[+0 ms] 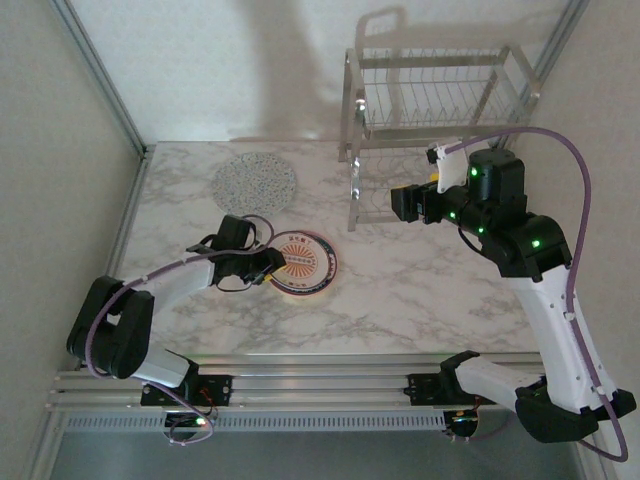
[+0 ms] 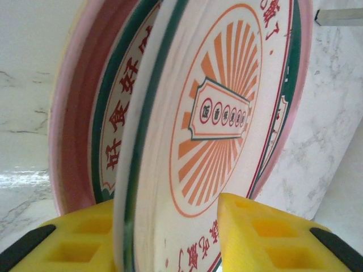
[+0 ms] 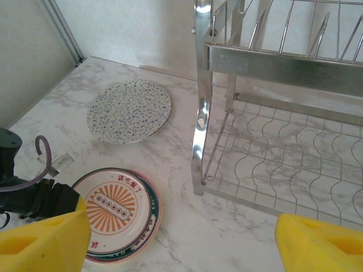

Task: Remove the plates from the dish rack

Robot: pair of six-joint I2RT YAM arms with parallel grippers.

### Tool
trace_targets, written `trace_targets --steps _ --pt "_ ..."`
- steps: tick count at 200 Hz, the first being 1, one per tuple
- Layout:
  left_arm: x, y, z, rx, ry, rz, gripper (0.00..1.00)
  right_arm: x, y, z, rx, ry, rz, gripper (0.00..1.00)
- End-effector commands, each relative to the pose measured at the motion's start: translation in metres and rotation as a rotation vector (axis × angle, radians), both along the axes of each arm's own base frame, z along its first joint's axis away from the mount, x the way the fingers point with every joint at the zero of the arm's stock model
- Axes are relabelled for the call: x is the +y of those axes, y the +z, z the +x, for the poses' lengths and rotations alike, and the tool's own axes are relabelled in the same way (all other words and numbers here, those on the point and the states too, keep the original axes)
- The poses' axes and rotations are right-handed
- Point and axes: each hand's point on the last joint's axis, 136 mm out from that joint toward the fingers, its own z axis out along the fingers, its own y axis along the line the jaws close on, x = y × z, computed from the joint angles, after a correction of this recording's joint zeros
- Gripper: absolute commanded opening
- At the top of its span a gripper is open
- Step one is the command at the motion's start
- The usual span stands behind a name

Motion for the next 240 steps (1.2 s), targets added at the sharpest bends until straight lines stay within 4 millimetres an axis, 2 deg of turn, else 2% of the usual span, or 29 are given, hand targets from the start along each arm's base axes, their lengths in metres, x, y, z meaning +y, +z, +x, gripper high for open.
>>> trace_targets --steps 1,65,119,177,192,208,229,240 --pt "0.004 -0.002 -0.005 0.036 -0.02 0.056 0.38 0.0 0.015 0.001 -0.039 -0.011 0.02 0.85" --pt "0.01 -0.007 -0.009 0.073 -0.024 0.103 0.39 0.001 0.015 0.002 -0.031 -0.008 0.028 0.85" --pt "0.018 -0.003 -0.009 0.077 -0.018 0.172 0.4 0.0 0.011 0.003 -0.014 -0.026 0.039 0.86" --pt "0.028 0.012 -0.003 0.052 0.003 0.232 0.49 -0.013 0.013 0.006 -0.03 -0.104 0.032 0.86" --pt "0.031 0.02 0.001 0.029 0.019 0.247 0.52 -0.021 0.016 0.008 -0.051 -0.15 0.031 0.86" --pt "0.035 0.032 0.006 0.0 0.046 0.261 0.6 -0.035 0.018 0.009 -0.083 -0.23 0.028 0.86" --pt "0.048 0.056 0.019 -0.073 0.123 0.271 0.71 -0.068 0.017 0.005 -0.128 -0.399 0.014 0.88" --pt "0.058 0.072 0.027 -0.12 0.183 0.256 0.79 -0.087 0.009 0.001 -0.136 -0.492 -0.002 0.9"
